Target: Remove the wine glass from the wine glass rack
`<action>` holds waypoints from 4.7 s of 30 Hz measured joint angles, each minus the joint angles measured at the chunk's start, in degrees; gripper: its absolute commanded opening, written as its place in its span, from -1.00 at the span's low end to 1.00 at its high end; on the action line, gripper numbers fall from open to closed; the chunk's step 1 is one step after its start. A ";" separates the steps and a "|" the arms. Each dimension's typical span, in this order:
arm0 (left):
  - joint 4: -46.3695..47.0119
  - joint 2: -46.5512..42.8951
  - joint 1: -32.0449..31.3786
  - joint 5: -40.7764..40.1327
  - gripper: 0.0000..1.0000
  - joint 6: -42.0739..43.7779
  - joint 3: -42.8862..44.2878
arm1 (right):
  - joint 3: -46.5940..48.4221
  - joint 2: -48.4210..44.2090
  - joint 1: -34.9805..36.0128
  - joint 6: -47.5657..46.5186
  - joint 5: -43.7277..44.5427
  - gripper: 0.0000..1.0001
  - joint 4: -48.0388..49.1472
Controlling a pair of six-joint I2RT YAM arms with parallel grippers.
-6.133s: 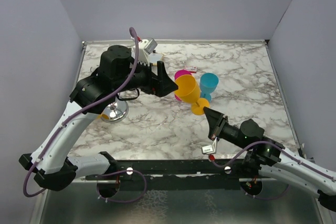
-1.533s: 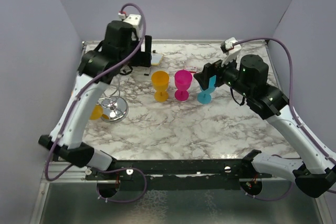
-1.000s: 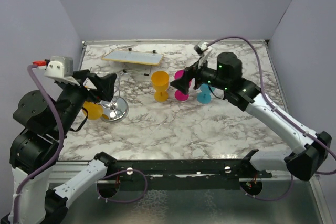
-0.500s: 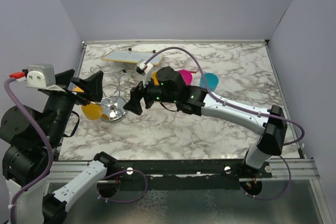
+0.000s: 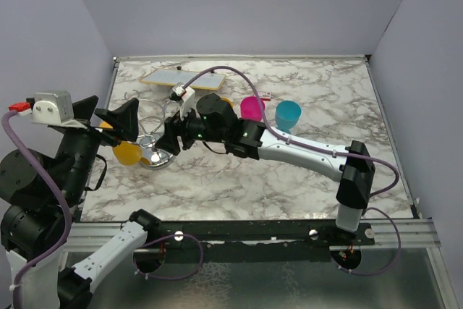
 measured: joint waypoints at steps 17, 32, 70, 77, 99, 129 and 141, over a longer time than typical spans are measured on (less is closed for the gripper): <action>-0.66 -0.17 0.00 -1.60 0.91 0.92 2.75 | 6.25 7.10 1.29 0.74 0.98 0.13 0.33; -1.07 -0.17 0.00 -1.92 0.91 0.87 2.95 | 6.25 7.10 1.60 -0.68 4.68 -0.32 0.13; -1.99 0.11 0.00 -1.90 0.91 -0.22 3.41 | 9.53 7.04 -5.20 -15.39 -6.19 -0.44 -6.34; -1.99 0.13 0.00 -1.90 0.91 -0.22 3.41 | 12.11 8.09 -8.68 -19.08 -14.16 -0.44 -8.52; -2.01 1.31 0.00 -1.88 0.91 -0.96 3.04 | 23.15 16.48 -16.09 -33.20 -36.76 -0.45 -13.44; -1.84 3.13 0.00 -0.31 0.90 -4.55 -1.11 | 26.34 18.62 -18.93 -29.40 -26.84 -0.40 -14.23; -2.91 2.80 0.00 0.63 0.90 -7.43 -1.40 | 23.82 14.75 -19.28 -26.23 -22.73 -0.14 -14.56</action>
